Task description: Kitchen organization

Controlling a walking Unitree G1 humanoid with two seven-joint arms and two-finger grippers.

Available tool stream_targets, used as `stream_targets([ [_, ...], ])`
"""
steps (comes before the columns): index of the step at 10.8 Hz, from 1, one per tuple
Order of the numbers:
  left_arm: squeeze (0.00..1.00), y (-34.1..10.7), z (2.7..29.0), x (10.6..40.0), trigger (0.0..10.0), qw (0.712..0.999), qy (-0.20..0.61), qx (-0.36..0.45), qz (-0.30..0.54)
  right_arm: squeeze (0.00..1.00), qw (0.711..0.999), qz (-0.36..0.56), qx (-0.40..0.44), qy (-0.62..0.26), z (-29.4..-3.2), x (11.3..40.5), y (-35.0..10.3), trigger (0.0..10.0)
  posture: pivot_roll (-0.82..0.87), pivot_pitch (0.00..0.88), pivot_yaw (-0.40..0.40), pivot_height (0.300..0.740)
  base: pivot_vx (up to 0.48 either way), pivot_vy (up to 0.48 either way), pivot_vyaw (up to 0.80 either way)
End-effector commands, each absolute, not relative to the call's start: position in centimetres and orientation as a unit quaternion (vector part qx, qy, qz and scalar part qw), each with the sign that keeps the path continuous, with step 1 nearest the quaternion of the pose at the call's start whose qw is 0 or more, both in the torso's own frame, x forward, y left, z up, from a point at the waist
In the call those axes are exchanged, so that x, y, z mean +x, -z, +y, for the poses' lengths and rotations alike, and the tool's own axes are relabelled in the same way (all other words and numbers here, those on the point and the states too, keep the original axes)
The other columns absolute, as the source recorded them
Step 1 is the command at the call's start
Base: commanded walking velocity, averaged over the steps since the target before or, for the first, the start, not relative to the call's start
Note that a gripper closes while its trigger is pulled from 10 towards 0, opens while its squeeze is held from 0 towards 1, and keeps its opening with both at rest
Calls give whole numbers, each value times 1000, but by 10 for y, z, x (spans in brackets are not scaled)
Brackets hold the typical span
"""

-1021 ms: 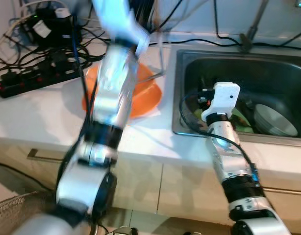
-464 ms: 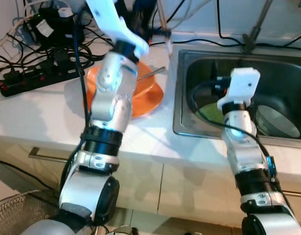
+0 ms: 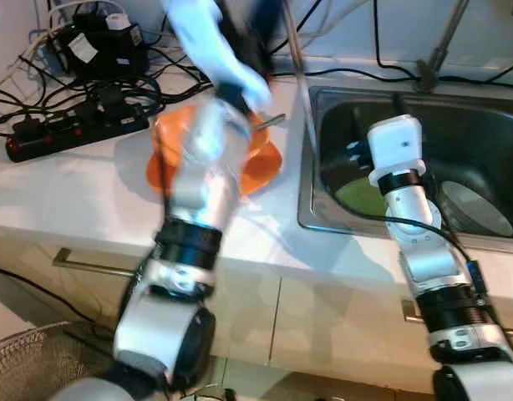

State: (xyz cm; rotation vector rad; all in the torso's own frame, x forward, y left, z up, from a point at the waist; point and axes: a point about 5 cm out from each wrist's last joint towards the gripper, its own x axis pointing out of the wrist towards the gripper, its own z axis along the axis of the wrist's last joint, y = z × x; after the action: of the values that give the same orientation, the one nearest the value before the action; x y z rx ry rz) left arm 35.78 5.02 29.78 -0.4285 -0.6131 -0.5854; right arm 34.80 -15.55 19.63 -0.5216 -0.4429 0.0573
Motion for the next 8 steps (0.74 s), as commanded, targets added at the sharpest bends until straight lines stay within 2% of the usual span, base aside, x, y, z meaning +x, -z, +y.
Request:
stream_targets([
  [1,0,-298,47,358,10000,889,287,-200,-296,0,932,-225,-279,-58,-147,346,-197,10000,-23,1,37,740,0,0,0],
  [3,0,-302,44,359,10000,887,290,-187,-306,0,924,-215,-289,-128,-139,340,-192,10000,-23,8,38,740,0,0,0],
  [8,0,-303,38,360,10000,887,291,-154,-323,0,935,-198,-221,-196,-141,330,-191,10000,-30,19,39,740,0,0,0],
])
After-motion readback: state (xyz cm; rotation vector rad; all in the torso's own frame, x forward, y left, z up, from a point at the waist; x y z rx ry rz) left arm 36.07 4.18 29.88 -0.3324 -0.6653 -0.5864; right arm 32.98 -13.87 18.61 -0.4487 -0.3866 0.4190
